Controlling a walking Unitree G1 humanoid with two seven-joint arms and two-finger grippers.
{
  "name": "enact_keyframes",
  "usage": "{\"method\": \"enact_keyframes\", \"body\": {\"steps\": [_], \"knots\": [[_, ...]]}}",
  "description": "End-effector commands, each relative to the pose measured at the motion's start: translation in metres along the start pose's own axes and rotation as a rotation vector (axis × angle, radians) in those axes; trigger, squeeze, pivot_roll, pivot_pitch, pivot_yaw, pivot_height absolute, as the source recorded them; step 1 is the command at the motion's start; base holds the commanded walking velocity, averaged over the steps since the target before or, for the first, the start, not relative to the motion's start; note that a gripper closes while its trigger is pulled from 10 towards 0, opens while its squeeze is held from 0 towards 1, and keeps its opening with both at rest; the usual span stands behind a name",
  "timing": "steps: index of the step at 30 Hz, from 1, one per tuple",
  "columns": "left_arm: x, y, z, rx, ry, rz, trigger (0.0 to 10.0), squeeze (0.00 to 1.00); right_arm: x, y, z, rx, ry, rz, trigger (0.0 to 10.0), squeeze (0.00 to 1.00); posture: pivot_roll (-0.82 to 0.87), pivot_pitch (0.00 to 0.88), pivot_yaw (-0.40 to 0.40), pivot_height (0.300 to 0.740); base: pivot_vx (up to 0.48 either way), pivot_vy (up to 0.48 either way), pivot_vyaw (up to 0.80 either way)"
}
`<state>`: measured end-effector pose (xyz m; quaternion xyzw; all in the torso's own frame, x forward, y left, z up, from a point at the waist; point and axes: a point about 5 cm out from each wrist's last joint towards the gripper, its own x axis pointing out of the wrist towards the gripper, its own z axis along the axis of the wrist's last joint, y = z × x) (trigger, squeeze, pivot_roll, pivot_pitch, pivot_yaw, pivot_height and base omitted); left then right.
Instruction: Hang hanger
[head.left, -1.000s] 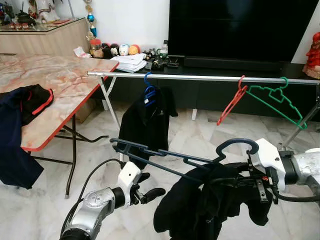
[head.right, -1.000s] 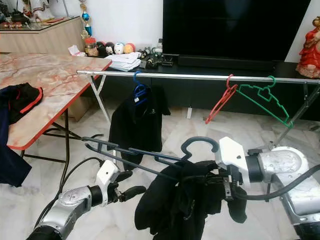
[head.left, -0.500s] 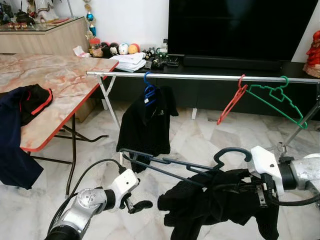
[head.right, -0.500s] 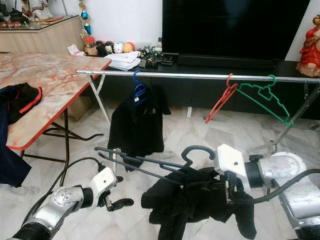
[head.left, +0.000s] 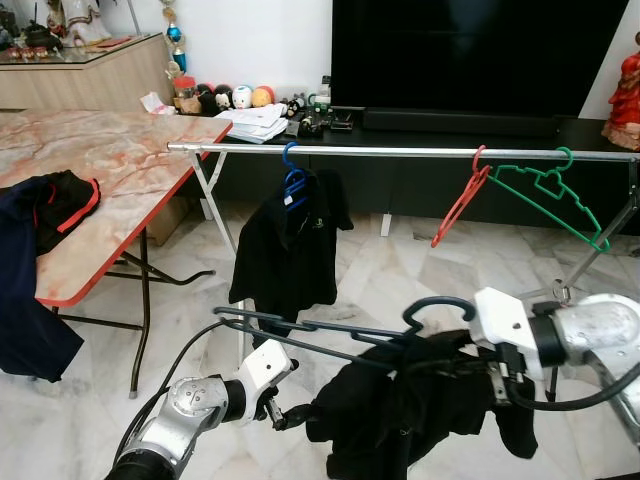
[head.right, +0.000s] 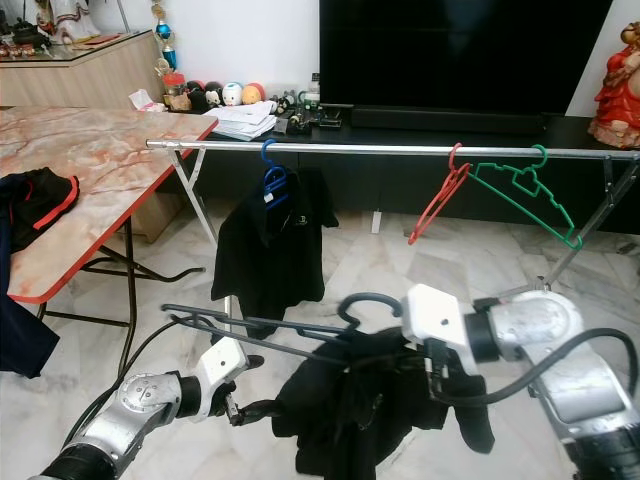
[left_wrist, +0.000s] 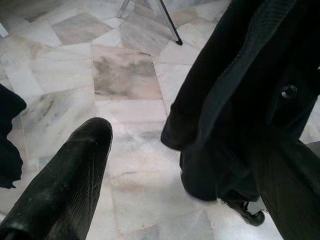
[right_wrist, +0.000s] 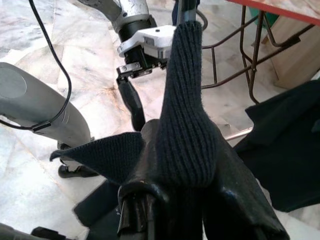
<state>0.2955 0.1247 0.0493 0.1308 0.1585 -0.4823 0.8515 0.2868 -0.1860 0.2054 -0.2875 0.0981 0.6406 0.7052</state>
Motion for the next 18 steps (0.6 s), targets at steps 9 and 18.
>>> {"method": "enact_keyframes", "body": {"steps": [9,18], "knots": [[0.0,0.003,-0.002,-0.033,0.005,0.02,10.0,0.0,0.014,-0.008,0.031,-0.125,-0.082,0.016,0.0,0.0,0.0,0.037,0.063,0.74,0.0,0.0,0.0],[0.0,0.006,-0.001,-0.091,-0.032,0.054,0.0,0.0,0.02,-0.016,0.045,-0.149,-0.145,-0.014,0.0,0.0,-0.01,0.033,0.06,0.74,0.0,0.0,0.0]]}}
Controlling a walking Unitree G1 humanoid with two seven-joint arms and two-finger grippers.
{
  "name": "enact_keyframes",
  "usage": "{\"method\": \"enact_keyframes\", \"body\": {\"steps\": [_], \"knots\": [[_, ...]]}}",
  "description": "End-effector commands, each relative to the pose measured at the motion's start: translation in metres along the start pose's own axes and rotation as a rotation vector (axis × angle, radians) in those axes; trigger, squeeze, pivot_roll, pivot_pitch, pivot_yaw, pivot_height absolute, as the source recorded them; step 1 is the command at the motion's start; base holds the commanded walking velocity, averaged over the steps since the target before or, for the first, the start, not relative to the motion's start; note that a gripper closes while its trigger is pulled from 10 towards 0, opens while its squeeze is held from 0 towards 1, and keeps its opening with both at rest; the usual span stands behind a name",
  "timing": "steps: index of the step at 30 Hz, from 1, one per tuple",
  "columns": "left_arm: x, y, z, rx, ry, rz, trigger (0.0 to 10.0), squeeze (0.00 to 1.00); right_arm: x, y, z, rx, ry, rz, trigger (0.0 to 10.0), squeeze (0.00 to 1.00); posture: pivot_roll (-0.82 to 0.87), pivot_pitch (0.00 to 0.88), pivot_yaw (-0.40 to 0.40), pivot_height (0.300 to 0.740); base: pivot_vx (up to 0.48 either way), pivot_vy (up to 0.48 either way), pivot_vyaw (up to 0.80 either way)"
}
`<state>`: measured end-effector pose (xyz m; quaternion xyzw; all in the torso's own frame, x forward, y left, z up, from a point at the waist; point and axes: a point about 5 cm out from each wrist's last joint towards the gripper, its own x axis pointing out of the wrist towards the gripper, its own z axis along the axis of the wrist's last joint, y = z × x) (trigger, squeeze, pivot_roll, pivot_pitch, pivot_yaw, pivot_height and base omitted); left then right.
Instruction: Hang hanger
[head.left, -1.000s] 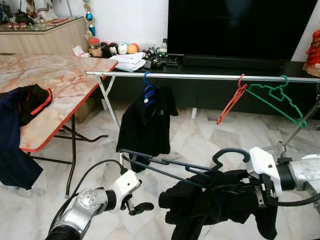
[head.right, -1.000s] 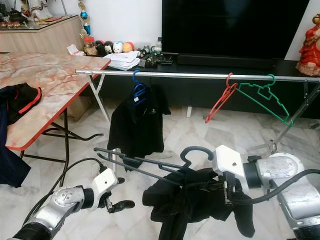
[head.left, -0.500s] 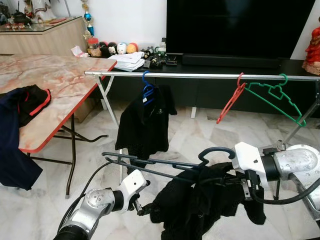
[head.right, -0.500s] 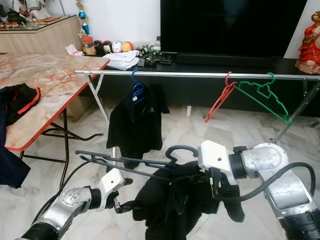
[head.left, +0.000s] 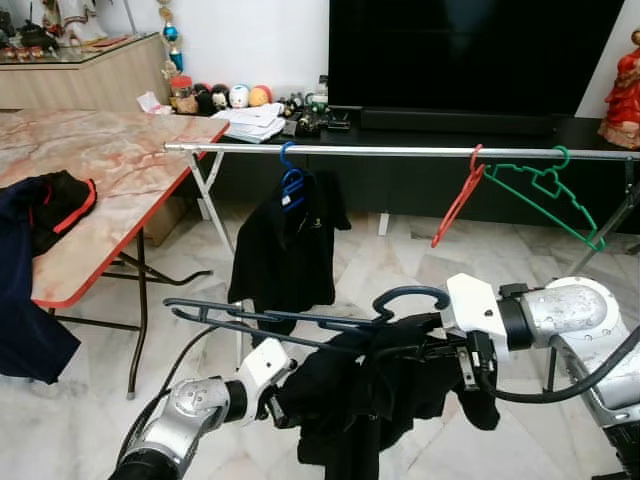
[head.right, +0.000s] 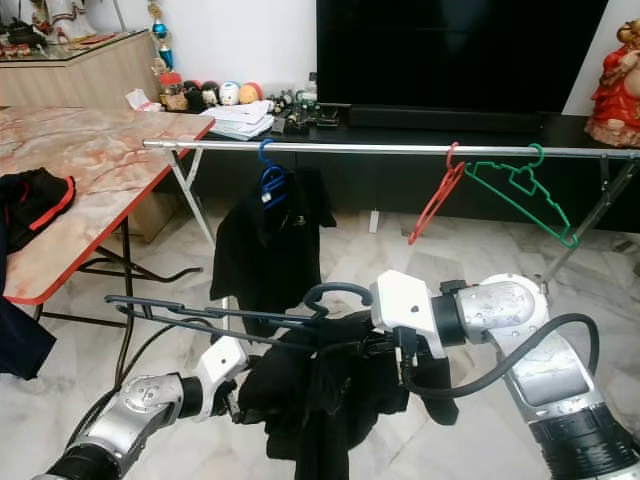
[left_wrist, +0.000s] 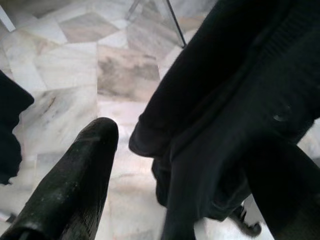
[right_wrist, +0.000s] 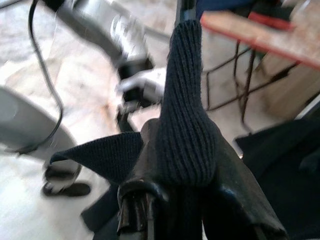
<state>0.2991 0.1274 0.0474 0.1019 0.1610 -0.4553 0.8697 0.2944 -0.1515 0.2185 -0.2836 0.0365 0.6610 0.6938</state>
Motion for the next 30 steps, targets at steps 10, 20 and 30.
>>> {"method": "enact_keyframes", "body": {"steps": [10,20,30], "knots": [[-0.0003,0.0008,0.0006,-0.025,-0.013,-0.005,0.0,0.0,0.0001,-0.0125,0.0174,-0.073,-0.043,-0.046,0.0,0.0,0.0,0.027,0.056,0.74,0.0,0.0,0.0],[-0.0063,0.0021,-0.0044,-0.032,-0.002,0.006,0.0,0.0,-0.0018,-0.0144,0.0117,-0.063,-0.022,-0.063,0.0,0.0,0.01,0.017,0.061,0.74,0.0,0.0,0.0],[-0.0084,0.0028,-0.0065,-0.03,0.01,0.006,0.0,0.0,-0.0004,-0.0163,0.0106,-0.065,-0.023,-0.07,0.0,0.0,0.01,0.012,0.064,0.74,0.0,0.0,0.0]]}}
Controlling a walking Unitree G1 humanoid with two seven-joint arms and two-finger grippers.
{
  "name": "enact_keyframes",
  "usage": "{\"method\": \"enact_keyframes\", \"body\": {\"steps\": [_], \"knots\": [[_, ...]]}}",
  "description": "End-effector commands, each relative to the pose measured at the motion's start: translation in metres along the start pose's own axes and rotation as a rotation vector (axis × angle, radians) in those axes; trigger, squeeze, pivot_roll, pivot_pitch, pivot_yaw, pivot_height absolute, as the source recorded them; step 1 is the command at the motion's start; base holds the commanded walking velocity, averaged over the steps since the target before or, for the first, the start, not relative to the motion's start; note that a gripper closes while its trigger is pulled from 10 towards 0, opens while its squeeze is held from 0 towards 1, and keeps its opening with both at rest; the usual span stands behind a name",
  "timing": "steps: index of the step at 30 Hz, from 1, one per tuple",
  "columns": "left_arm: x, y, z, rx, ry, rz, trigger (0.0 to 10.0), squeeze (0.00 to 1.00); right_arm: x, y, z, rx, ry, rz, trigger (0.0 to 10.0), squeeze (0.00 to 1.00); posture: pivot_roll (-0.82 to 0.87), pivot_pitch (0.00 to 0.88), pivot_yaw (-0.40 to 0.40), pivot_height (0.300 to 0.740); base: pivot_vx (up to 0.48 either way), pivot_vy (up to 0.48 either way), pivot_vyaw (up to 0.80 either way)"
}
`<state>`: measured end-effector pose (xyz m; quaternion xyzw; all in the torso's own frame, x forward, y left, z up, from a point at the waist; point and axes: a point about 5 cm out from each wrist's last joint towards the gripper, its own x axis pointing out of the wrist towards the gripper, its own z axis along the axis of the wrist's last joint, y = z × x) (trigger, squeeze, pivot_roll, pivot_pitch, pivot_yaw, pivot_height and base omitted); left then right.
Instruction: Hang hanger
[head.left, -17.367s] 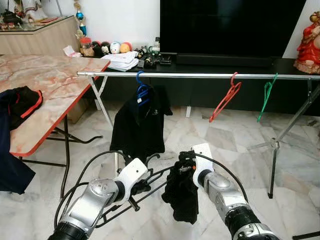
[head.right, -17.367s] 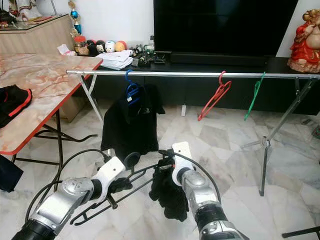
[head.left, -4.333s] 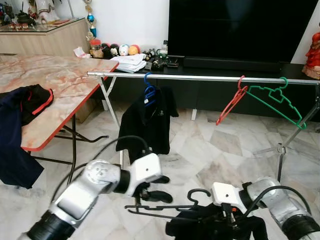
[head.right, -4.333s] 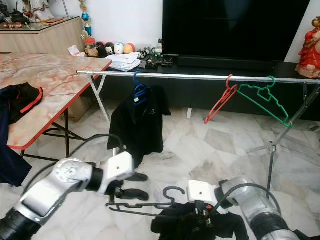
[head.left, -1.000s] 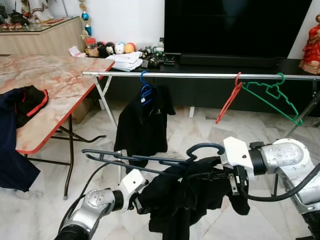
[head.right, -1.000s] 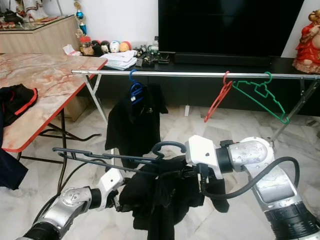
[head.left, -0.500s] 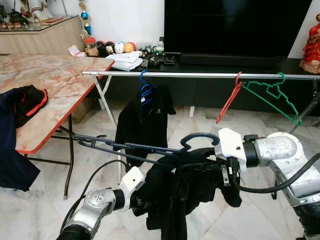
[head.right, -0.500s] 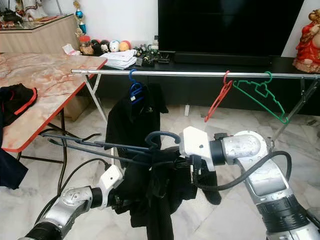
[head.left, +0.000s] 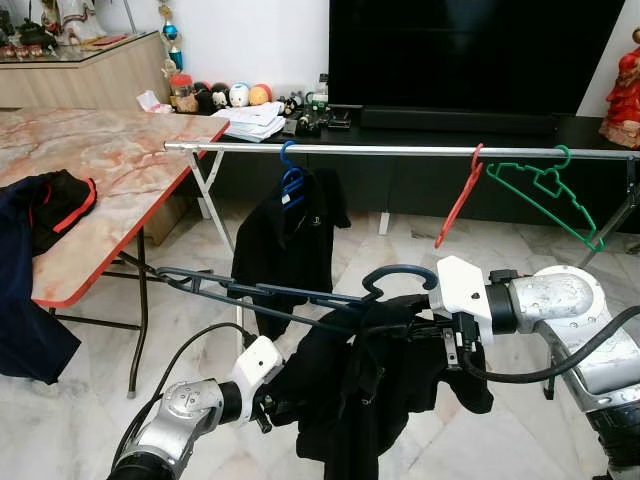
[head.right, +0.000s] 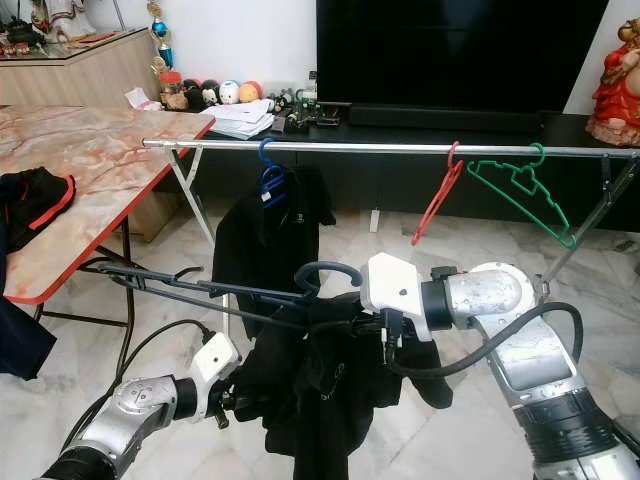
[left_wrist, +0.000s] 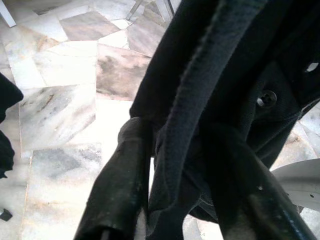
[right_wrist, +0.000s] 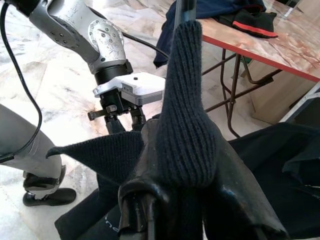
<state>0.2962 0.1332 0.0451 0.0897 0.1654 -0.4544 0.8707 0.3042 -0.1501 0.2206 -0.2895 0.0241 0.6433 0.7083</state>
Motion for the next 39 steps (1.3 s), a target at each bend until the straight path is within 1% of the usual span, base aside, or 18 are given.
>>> {"method": "enact_keyframes", "body": {"steps": [1,6,19,22,28,39], "knots": [[-0.003,0.002,-0.002,-0.005,0.012,0.008,0.0,0.0,-0.002,-0.007,0.012,-0.051,-0.024,-0.021,0.0,0.0,0.0,0.01,0.064,0.74,0.0,0.0,0.0],[0.0,0.0,0.0,-0.007,0.004,-0.002,0.0,0.0,-0.002,-0.008,0.012,-0.053,-0.025,-0.026,0.0,0.0,0.0,0.012,0.065,0.74,0.0,0.0,0.0],[-0.001,0.0,0.001,-0.002,-0.001,-0.005,0.0,0.0,-0.002,-0.009,0.009,-0.049,-0.02,-0.037,0.0,0.0,0.01,0.016,0.064,0.74,0.0,0.0,0.0],[-0.001,-0.001,0.001,-0.001,-0.003,-0.006,0.0,0.0,-0.003,-0.011,0.008,-0.048,-0.015,-0.048,0.0,0.0,0.01,0.03,0.065,0.74,0.0,0.0,0.0],[-0.003,-0.001,-0.001,-0.002,0.002,-0.011,0.0,0.0,0.0,-0.008,0.008,-0.046,-0.021,-0.052,0.0,0.0,0.01,0.04,0.077,0.74,0.0,0.0,0.0],[-0.003,-0.003,0.001,-0.008,-0.006,-0.032,0.0,0.0,0.0,-0.009,0.002,-0.024,-0.014,-0.074,0.0,0.0,0.02,0.042,0.081,0.74,0.0,0.0,0.0]]}}
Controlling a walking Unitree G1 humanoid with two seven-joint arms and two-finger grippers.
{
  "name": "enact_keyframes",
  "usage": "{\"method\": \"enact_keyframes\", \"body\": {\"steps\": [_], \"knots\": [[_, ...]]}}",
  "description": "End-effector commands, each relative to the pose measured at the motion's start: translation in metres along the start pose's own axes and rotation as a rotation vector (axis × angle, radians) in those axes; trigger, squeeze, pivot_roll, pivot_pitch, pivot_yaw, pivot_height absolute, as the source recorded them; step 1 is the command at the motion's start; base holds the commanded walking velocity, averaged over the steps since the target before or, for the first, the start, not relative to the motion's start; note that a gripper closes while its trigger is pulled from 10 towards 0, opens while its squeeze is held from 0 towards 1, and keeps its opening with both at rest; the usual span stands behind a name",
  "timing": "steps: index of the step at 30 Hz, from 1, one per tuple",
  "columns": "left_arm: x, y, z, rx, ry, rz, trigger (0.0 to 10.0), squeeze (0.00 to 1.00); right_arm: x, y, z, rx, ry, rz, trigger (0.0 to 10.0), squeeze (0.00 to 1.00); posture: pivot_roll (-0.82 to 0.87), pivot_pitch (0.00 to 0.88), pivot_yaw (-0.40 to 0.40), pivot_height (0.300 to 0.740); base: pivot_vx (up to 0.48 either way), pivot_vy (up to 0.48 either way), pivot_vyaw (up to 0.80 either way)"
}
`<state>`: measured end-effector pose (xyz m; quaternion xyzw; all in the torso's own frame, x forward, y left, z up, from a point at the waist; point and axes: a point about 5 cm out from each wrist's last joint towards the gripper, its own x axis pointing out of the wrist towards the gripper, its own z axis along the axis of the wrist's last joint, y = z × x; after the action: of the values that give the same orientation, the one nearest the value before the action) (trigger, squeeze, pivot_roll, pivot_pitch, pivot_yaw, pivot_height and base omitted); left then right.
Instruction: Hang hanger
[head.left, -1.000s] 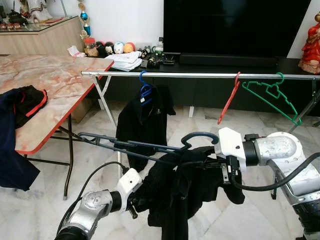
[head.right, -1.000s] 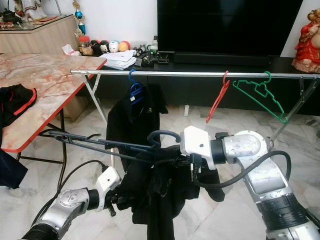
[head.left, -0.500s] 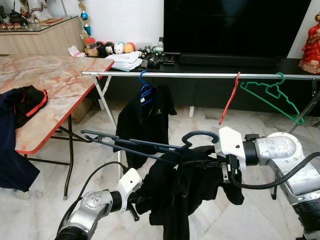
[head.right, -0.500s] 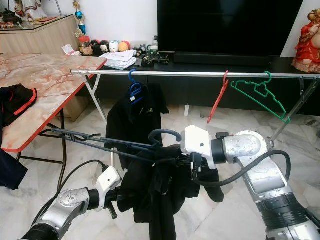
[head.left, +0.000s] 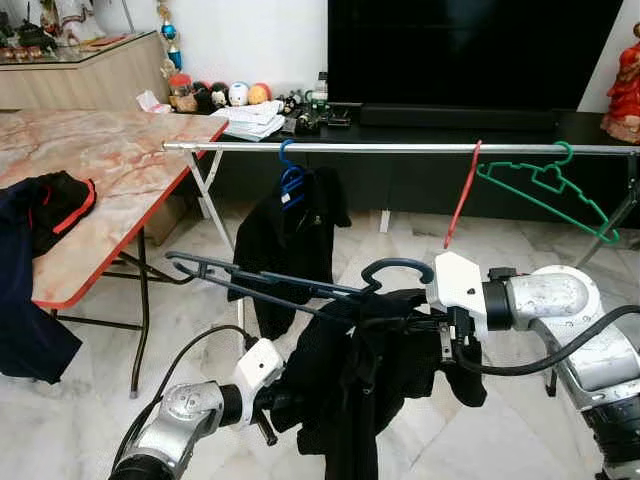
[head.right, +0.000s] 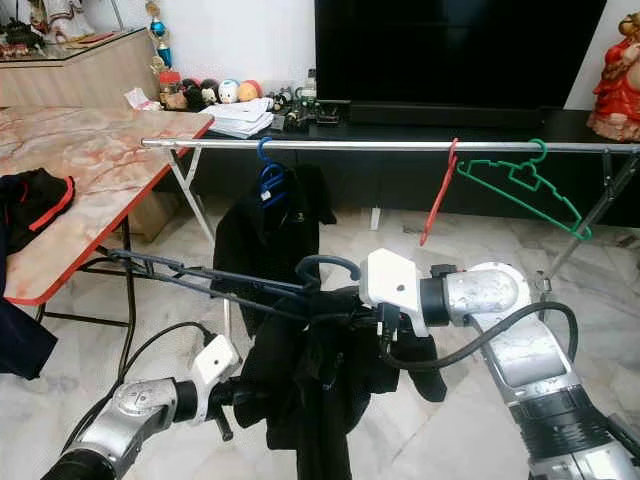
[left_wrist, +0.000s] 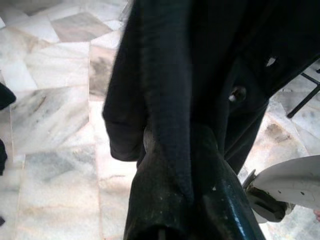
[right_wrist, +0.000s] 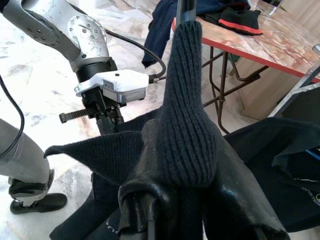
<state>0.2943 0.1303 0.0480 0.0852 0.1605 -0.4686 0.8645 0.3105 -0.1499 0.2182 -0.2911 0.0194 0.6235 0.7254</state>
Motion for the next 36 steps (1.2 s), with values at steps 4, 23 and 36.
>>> {"method": "enact_keyframes", "body": {"steps": [4,23,36], "knots": [[-0.004,0.004,-0.003,-0.001,0.027,0.033,0.0,0.0,-0.003,-0.003,-0.008,-0.033,0.086,-0.027,0.0,0.0,0.02,0.041,0.081,0.74,0.0,0.0,0.0],[-0.008,0.014,-0.01,0.019,0.069,0.172,0.0,0.0,-0.035,0.038,-0.098,0.183,0.435,0.059,0.0,0.0,0.01,0.046,0.077,0.74,0.0,0.0,0.0],[-0.009,0.016,-0.011,0.019,0.085,0.195,0.0,0.0,-0.048,0.041,-0.13,0.11,0.683,0.022,0.0,0.0,0.02,0.047,0.077,0.74,0.0,0.0,0.0]]}}
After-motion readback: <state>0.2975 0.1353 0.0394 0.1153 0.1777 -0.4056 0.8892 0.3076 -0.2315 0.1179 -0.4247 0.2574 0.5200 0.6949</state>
